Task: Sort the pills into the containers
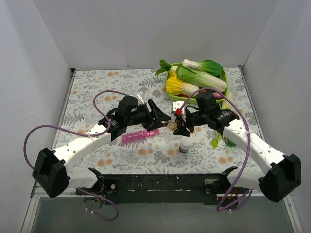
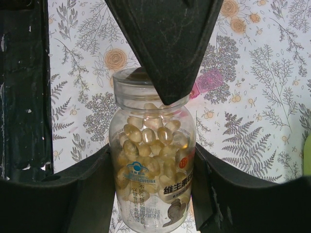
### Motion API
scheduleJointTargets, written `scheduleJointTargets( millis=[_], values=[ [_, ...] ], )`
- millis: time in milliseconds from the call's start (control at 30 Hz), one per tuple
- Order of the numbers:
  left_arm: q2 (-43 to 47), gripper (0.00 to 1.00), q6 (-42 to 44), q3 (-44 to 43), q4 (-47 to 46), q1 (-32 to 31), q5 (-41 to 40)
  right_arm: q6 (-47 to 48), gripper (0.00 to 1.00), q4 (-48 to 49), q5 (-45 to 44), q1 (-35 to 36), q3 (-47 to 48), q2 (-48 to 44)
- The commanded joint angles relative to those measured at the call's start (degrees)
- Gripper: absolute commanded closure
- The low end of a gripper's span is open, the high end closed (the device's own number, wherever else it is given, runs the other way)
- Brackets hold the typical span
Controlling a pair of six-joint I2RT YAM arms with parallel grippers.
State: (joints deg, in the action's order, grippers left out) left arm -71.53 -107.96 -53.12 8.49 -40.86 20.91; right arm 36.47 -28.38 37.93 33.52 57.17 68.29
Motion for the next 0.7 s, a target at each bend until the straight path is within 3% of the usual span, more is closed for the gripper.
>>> scheduleJointTargets(
  millis=[0,233,400,500,667],
  values=[
    [0.07,0.44,0.91,-2.34,-1.37,-0.45,1.24,0.18,0.99,2.10,1.88,0.32,-0.65,-0.09],
    [-0.81,0.55,1.96,-2.07,-1.64,-0.62,4.14,-0.17,0.99,2.19,2.32,0.23,-0.65,0.09],
    [-1.25,0.76,3.98,-1.46,-2.16,-0.62,6.86,-0.87,0.99,2.19,3.90,0.32,-0.48,0.44],
    [-1.95,0.85,7.23,-1.02,-2.78,-0.62,8.88,-1.31,0.99,1.93,5.74,0.32,-0.22,0.79],
    [-4.05,0.91,20.47,-3.30,-1.03,-0.62,13.36,-3.33,0.99,1.40,11.28,0.32,-0.65,1.67]
  ],
)
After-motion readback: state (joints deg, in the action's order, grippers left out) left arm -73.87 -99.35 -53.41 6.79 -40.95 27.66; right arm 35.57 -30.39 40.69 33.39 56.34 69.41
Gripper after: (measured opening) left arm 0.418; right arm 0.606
